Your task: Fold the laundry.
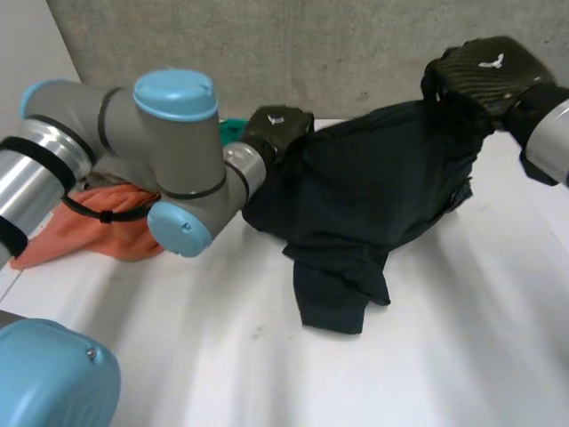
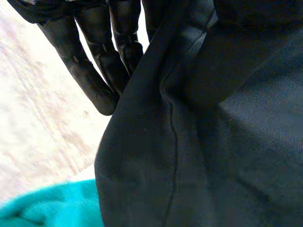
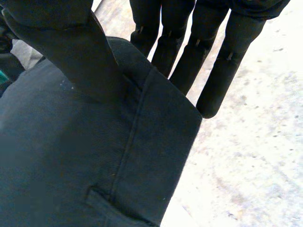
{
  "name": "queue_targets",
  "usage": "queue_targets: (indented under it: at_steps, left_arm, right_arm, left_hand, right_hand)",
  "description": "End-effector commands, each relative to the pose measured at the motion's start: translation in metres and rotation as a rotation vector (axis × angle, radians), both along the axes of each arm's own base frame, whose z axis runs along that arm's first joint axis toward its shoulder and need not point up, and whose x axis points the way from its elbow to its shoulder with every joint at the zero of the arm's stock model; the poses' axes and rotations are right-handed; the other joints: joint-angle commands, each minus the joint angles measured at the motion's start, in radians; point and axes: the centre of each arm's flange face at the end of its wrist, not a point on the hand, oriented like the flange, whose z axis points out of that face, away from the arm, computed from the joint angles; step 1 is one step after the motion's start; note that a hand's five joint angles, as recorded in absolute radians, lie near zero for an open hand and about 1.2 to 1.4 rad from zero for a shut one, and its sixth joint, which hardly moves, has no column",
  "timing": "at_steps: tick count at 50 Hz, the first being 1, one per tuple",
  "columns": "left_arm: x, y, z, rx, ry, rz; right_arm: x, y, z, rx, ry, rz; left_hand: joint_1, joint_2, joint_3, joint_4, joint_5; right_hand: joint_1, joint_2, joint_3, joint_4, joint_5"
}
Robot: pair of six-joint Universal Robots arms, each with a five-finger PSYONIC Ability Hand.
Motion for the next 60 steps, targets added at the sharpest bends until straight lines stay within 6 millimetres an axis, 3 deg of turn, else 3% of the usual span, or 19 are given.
queue_targets:
  at_steps: [1,3,4,10,14,18,22,26,30,34,38,42,43,45,46,51,52,56,60]
  left_arm:
    - [0.029,0.030,0.089,-0.100,0.068,0.089]
    - [0.040,0.045,0.114,-0.130,0.083,0.087]
    - [0.050,0.064,0.141,-0.176,0.097,0.071]
    - [0.094,0.146,0.221,-0.361,0.121,0.002]
    - [0.122,0.183,0.252,-0.395,0.161,0.010]
    - [0.132,0.191,0.259,-0.370,0.173,0.020]
    - [0.129,0.178,0.249,-0.300,0.152,0.031]
    - [0.115,0.146,0.227,-0.246,0.115,0.050]
    - [0.099,0.096,0.200,-0.223,0.083,0.082]
    - [0.084,0.049,0.169,-0.212,0.054,0.104]
    - [0.064,-0.007,0.129,-0.276,0.029,0.121]
    - [0.054,-0.044,0.097,-0.337,0.023,0.136]
    - [0.053,-0.050,0.094,-0.352,0.030,0.143]
    - [0.056,-0.063,0.090,-0.378,0.047,0.170]
    - [0.064,-0.075,0.088,-0.387,0.062,0.219]
    - [0.070,-0.071,0.100,-0.379,0.100,0.316]
    - [0.074,-0.063,0.116,-0.401,0.116,0.335]
    - [0.086,-0.045,0.135,-0.411,0.103,0.354]
    - [0.093,-0.015,0.134,-0.368,0.044,0.337]
  right_arm:
    - [-0.013,0.010,0.032,-0.052,-0.052,-0.034]
    - [-0.015,0.016,0.042,-0.073,-0.053,-0.040]
    - [-0.017,0.022,0.052,-0.098,-0.057,-0.044]
    - [-0.029,0.046,0.089,-0.161,-0.071,-0.076]
    - [-0.034,0.060,0.105,-0.182,-0.082,-0.097]
    - [-0.040,0.064,0.114,-0.183,-0.112,-0.133]
    - [-0.036,0.063,0.112,-0.151,-0.152,-0.120]
    - [-0.018,0.054,0.099,-0.100,-0.172,-0.066]
    - [0.006,0.040,0.073,-0.030,-0.166,-0.038]
    - [0.026,0.013,0.044,-0.001,-0.155,-0.064]
    - [0.056,-0.031,0.009,-0.081,-0.175,-0.124]
    - [0.084,-0.063,-0.025,-0.206,-0.190,-0.142]
    - [0.091,-0.069,-0.032,-0.234,-0.190,-0.139]
    - [0.103,-0.077,-0.045,-0.290,-0.176,-0.129]
    - [0.112,-0.080,-0.059,-0.325,-0.135,-0.128]
    - [0.120,-0.076,-0.072,-0.359,0.007,-0.157]
    - [0.115,-0.074,-0.070,-0.339,0.019,-0.178]
    - [0.095,-0.061,-0.061,-0.243,0.033,-0.205]
    - [0.069,-0.041,-0.063,-0.075,0.088,-0.190]
  left_hand:
    - [0.253,0.218,0.232,0.216,0.247]
    - [0.253,0.218,0.232,0.216,0.247]
    - [0.253,0.218,0.232,0.216,0.247]
    - [0.253,0.218,0.232,0.216,0.247]
    - [0.253,0.218,0.232,0.216,0.247]
    - [0.253,0.218,0.232,0.216,0.247]
    - [0.253,0.218,0.232,0.216,0.247]
    - [0.253,0.218,0.232,0.216,0.247]
    - [0.253,0.218,0.232,0.216,0.247]
    - [0.253,0.218,0.232,0.216,0.247]
    - [0.253,0.218,0.232,0.216,0.247]
    - [0.253,0.218,0.232,0.216,0.247]
    - [0.084,0.050,0.063,0.048,0.079]
    - [-0.376,-0.410,-0.397,-0.413,-0.382]
    - [-0.890,-0.924,-0.911,-0.926,-0.895]
    - [-0.969,-1.004,-0.990,-1.006,-0.975]
    - [-0.969,-1.004,-0.990,-1.006,-0.975]
    - [-0.969,-1.004,-0.990,-1.006,-0.975]
    - [-0.969,-1.004,-0.990,-1.006,-0.975]
  right_hand:
    - [0.297,0.226,0.211,0.199,0.239]
    - [0.297,0.226,0.211,0.199,0.239]
    - [0.297,0.226,0.211,0.199,0.239]
    - [0.297,0.226,0.211,0.199,0.239]
    - [0.297,0.226,0.211,0.199,0.239]
    - [0.297,0.226,0.211,0.199,0.239]
    - [0.297,0.226,0.211,0.199,0.239]
    - [0.297,0.226,0.211,0.199,0.239]
    - [0.297,0.226,0.211,0.199,0.239]
    - [0.297,0.226,0.211,0.199,0.239]
    - [0.297,0.226,0.211,0.199,0.239]
    - [0.297,0.226,0.211,0.199,0.239]
    - [0.276,0.206,0.190,0.178,0.219]
    - [-0.507,-0.577,-0.593,-0.605,-0.564]
    - [-0.925,-0.995,-1.011,-1.023,-0.982]
    - [-0.925,-0.995,-1.011,-1.023,-0.982]
    - [-0.925,-0.995,-1.011,-1.023,-0.982]
    - [-0.925,-0.995,-1.011,-1.023,-0.982]
    - [-0.925,-0.995,-1.011,-1.023,-0.982]
